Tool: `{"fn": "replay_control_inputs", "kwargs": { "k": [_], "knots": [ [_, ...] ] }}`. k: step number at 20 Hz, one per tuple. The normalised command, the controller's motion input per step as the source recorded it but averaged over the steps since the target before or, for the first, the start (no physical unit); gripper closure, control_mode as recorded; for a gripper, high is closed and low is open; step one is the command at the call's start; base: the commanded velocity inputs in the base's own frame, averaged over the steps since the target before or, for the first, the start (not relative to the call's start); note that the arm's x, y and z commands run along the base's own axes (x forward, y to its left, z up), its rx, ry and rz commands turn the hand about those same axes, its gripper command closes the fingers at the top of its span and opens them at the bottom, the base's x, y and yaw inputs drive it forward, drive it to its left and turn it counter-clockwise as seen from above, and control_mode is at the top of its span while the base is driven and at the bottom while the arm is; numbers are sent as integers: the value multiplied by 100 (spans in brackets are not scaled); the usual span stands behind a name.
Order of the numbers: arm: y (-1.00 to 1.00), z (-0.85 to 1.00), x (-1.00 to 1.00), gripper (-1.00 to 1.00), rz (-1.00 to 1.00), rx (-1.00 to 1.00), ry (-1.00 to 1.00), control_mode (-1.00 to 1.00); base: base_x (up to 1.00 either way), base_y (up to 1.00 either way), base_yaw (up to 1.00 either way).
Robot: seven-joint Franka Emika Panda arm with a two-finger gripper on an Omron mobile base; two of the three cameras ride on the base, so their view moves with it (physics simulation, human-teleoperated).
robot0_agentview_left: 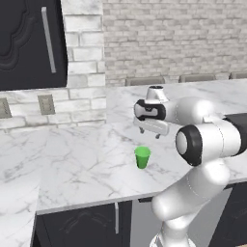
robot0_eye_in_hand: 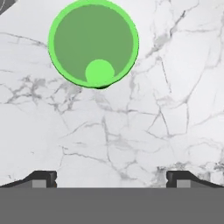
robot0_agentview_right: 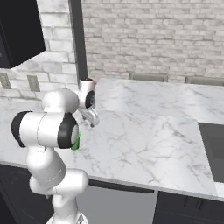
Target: Place the pitcher and cup on the dining counter for serving.
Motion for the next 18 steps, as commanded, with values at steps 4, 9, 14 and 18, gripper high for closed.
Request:
{"fn": "replay_control_inputs", "kwargs": {
  "k": [4,9,14,18],
  "knots": [
    [0,-50,-6,-100,2,10,-4,-100,0,0,0],
    [6,-22,-17,-100,4,5,-1,-100,0,0,0],
    [0,-1,-61,-100,15,0,-2,-100,0,0,0],
    [0,11,-20,-100,8,0,0,-100,0,0,0]
  ]
}}
